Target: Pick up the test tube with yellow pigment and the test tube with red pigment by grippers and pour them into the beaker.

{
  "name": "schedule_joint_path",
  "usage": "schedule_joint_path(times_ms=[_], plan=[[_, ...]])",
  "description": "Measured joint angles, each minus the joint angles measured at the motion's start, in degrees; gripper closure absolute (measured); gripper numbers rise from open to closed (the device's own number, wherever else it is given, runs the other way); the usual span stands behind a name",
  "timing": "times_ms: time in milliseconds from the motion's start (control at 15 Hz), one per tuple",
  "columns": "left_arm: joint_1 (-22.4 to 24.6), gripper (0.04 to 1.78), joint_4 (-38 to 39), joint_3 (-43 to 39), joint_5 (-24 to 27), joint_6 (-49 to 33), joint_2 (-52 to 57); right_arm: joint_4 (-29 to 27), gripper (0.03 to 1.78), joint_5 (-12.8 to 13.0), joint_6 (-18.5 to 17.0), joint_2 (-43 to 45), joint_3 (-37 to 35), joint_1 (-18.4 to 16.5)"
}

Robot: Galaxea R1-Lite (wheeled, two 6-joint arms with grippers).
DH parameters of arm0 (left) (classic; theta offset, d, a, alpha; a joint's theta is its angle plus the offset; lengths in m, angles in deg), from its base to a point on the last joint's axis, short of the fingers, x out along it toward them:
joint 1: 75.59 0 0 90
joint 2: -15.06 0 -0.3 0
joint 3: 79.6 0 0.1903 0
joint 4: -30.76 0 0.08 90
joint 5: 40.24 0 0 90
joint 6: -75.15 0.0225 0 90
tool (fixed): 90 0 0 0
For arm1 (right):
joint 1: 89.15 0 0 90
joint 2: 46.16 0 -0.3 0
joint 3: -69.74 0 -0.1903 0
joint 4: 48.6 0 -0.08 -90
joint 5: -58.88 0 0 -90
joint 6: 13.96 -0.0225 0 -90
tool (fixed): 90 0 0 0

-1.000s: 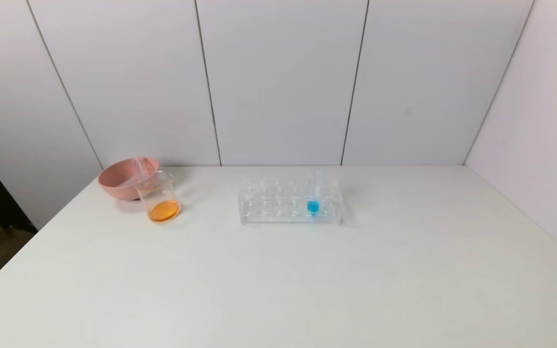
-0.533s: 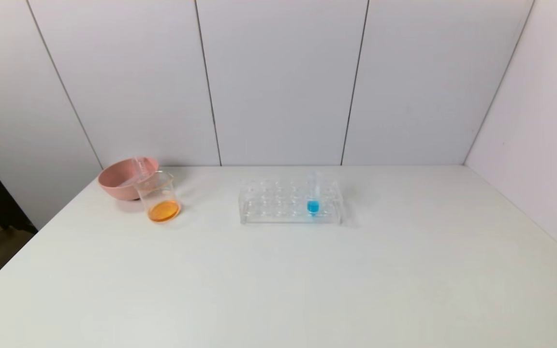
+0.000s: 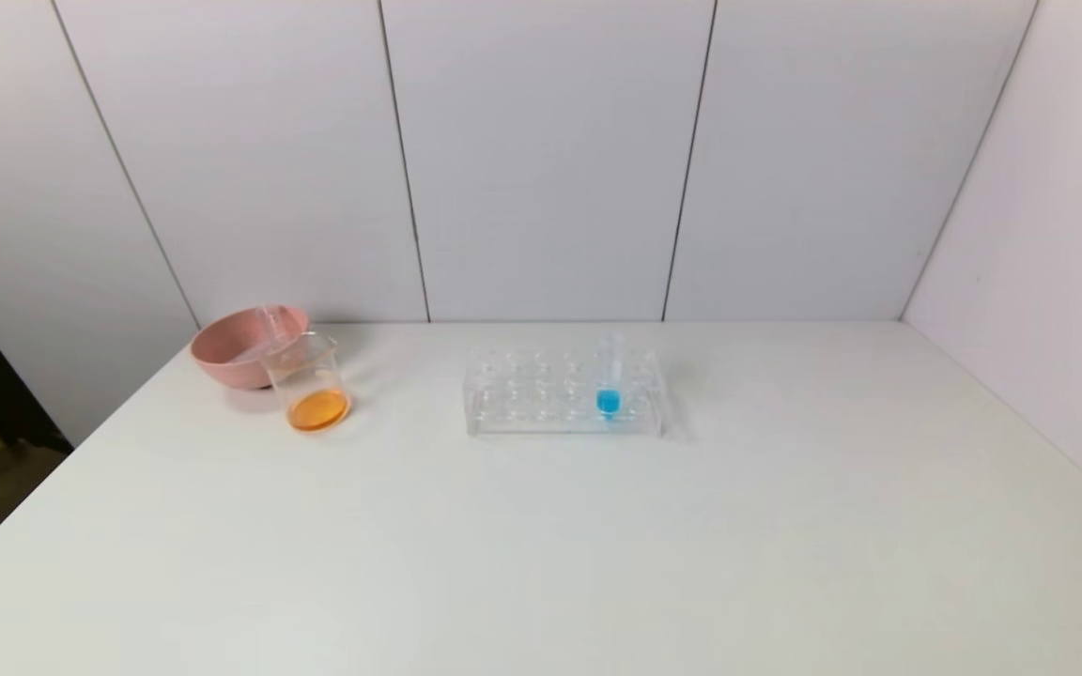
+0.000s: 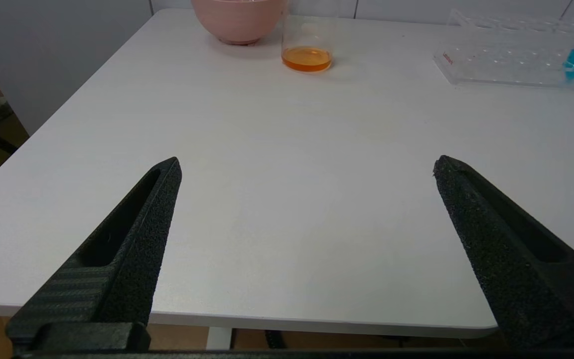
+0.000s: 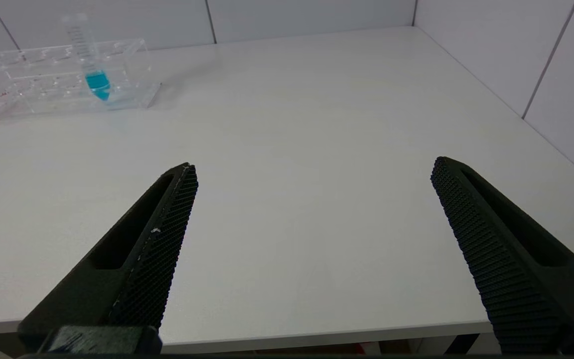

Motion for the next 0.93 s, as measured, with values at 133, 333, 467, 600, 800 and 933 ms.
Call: schedule_joint_path(times_ms=[133, 333, 467, 600, 800, 933], plan=[[0.0, 0.06, 0.0, 0.0, 0.0, 0.0, 0.0, 0.0, 0.1, 0.0, 0.0, 0.0, 0.0, 0.0], [0.0, 0.06, 0.0, 0.0, 0.0, 0.0, 0.0, 0.0, 0.1, 0.0, 0.0, 0.0, 0.0, 0.0], [0.0, 0.06, 0.0, 0.0, 0.0, 0.0, 0.0, 0.0, 0.1, 0.0, 0.0, 0.0, 0.0, 0.0], [0.0, 0.06, 0.0, 0.0, 0.0, 0.0, 0.0, 0.0, 0.1, 0.0, 0.0, 0.0, 0.0, 0.0], [0.0, 0.06, 0.0, 0.0, 0.0, -0.1, 0.0, 0.0, 0.1, 0.0, 0.0, 0.0, 0.0, 0.0], [0.0, 0.06, 0.0, 0.0, 0.0, 0.0, 0.0, 0.0, 0.1, 0.0, 0.0, 0.0, 0.0, 0.0]])
